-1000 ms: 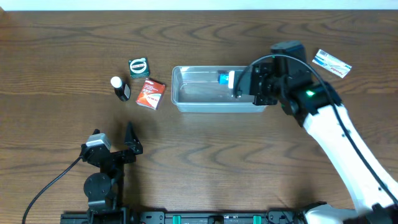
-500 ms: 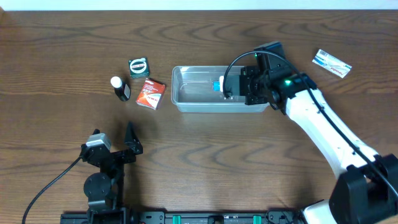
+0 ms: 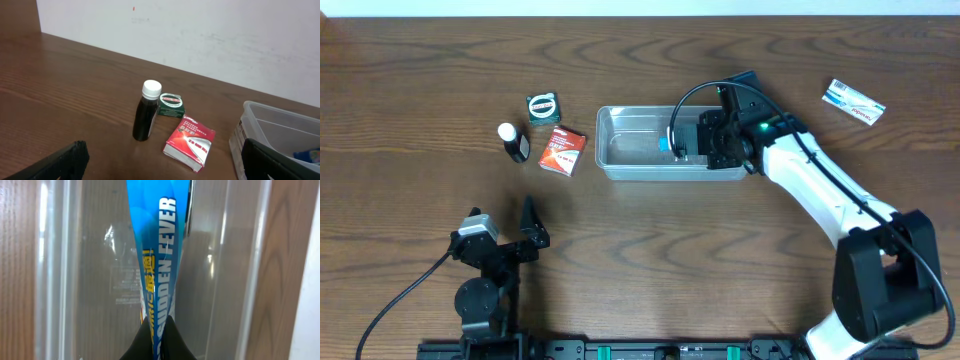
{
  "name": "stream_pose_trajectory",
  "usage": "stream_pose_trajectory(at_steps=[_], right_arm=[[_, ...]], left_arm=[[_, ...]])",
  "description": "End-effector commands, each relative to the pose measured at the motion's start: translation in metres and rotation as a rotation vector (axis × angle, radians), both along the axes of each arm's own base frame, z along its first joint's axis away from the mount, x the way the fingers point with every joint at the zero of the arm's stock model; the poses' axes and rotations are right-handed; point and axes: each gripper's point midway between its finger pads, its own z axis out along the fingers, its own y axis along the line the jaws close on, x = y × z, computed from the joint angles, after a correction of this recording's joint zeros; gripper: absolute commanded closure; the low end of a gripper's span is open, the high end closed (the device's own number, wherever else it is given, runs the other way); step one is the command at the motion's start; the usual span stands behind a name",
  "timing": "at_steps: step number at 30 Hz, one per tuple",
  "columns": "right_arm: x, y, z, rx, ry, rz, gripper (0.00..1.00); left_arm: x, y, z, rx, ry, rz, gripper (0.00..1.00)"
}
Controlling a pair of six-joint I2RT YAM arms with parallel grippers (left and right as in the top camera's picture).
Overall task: Pack container
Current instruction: 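Carry the blue box left and lower it into the container, then open right gripper, release blue box, lift away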
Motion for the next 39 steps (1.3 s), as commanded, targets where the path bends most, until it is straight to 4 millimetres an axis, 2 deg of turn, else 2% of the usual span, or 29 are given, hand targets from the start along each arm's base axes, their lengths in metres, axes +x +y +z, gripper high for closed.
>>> stream_pose_trajectory(at_steps=[1,8,16,25,27,31,32,34,39], right_arm=[[0.004,0.005,-0.006,0.000,0.003,0.019,0.99],[0.007,-0.002,-0.024,-0.013,0.036,0.001,0.99],[0.019,-0.018,-0.023,-0.030,0.009,-0.046,0.99],[0.026,-0.025,-0.020,-0.022,-0.010,-0.066,0.99],[0.026,-0.025,-0.020,-0.022,-0.010,-0.066,0.88],[0.026,-0.025,-0.020,-0.022,-0.009,-0.066,0.74],[0.026,-0.024,-0.020,-0.018,-0.007,-0.072,0.66],[0.026,-0.023,-0.020,-0.015,-0.005,-0.076,0.59],[0.024,-0.016,-0.006,0.003,-0.029,-0.075,0.57]], left_arm=[[-0.001,0.004,-0.017,0.010,0.054,0.017,0.02],[-0.001,0.004,-0.017,0.010,0.054,0.017,0.02],[-0.001,0.004,-0.017,0.010,0.054,0.016,0.02],[-0.001,0.004,-0.017,0.010,0.054,0.017,0.02],[-0.001,0.004,-0.017,0.010,0.054,0.017,0.02],[-0.001,0.004,-0.017,0.010,0.054,0.016,0.02],[-0.001,0.004,-0.017,0.010,0.054,0.017,0.02],[-0.001,0.004,-0.017,0.010,0.054,0.017,0.02],[-0.001,0.004,-0.017,0.010,0.054,0.017,0.02]])
